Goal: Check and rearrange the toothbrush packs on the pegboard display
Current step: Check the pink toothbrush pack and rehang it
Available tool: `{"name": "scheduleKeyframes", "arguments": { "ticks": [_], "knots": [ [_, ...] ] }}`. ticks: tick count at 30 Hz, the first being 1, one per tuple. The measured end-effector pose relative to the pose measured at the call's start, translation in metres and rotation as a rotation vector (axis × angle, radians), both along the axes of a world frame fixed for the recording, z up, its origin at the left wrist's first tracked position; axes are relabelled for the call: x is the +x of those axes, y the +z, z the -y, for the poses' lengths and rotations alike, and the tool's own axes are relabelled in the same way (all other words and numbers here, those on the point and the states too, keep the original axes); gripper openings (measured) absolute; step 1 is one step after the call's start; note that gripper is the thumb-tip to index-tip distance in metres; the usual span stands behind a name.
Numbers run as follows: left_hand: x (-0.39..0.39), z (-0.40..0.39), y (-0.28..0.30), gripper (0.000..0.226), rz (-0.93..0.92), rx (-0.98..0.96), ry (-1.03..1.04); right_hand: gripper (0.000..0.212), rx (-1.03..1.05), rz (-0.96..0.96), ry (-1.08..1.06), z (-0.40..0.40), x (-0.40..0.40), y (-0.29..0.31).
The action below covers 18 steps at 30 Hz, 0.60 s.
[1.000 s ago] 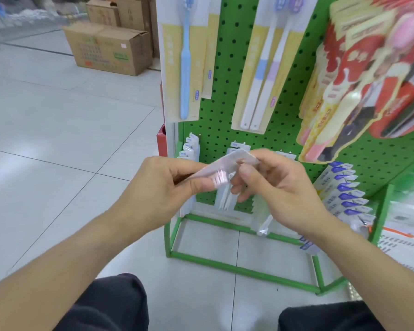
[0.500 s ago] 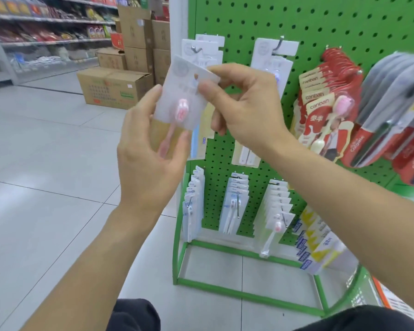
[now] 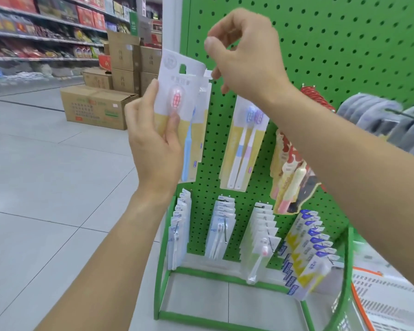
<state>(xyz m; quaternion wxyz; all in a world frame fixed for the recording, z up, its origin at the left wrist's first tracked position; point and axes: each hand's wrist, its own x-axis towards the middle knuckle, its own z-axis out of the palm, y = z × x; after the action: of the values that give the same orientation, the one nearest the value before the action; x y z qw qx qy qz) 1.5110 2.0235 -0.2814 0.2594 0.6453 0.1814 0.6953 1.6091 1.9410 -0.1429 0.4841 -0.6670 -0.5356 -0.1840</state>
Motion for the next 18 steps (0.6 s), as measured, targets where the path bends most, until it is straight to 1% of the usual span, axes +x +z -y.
{"name": "scheduleKeyframes", "arguments": {
  "ticks": [1,3,6,10,12,14,15,16,18],
  "knots": [
    [0.002,-0.001,-0.002,0.048,-0.005,-0.002,0.001,0.004,-0.033,-0.026,-0.004,-0.001,0.002,0.004],
    [0.006,-0.003,-0.006,0.051,-0.007,-0.032,-0.019,0.009,-0.117,-0.036,-0.024,-0.003,0.005,0.013],
    [0.009,-0.004,-0.008,0.053,-0.001,-0.063,-0.027,0.015,-0.323,0.027,-0.085,-0.010,0.004,0.029],
    [0.010,0.001,-0.010,0.053,0.035,-0.109,-0.040,0.011,-0.451,0.110,-0.126,-0.019,0.003,0.047],
    [0.010,0.002,-0.010,0.052,0.070,-0.151,-0.059,0.017,-0.513,0.143,-0.036,-0.021,0.006,0.052],
    [0.009,0.003,-0.011,0.052,0.079,-0.168,-0.068,0.029,-0.589,0.066,0.170,-0.019,0.008,0.056],
    [0.009,0.003,-0.012,0.052,0.071,-0.173,-0.073,0.032,-0.624,0.028,0.257,-0.017,0.009,0.056],
    [0.010,0.004,-0.012,0.052,0.061,-0.178,-0.077,0.030,-0.648,0.031,0.306,-0.015,0.009,0.055],
    [0.011,0.005,-0.013,0.052,0.045,-0.206,-0.090,0.020,-0.650,0.099,0.307,-0.015,0.010,0.053]
  ]
}}
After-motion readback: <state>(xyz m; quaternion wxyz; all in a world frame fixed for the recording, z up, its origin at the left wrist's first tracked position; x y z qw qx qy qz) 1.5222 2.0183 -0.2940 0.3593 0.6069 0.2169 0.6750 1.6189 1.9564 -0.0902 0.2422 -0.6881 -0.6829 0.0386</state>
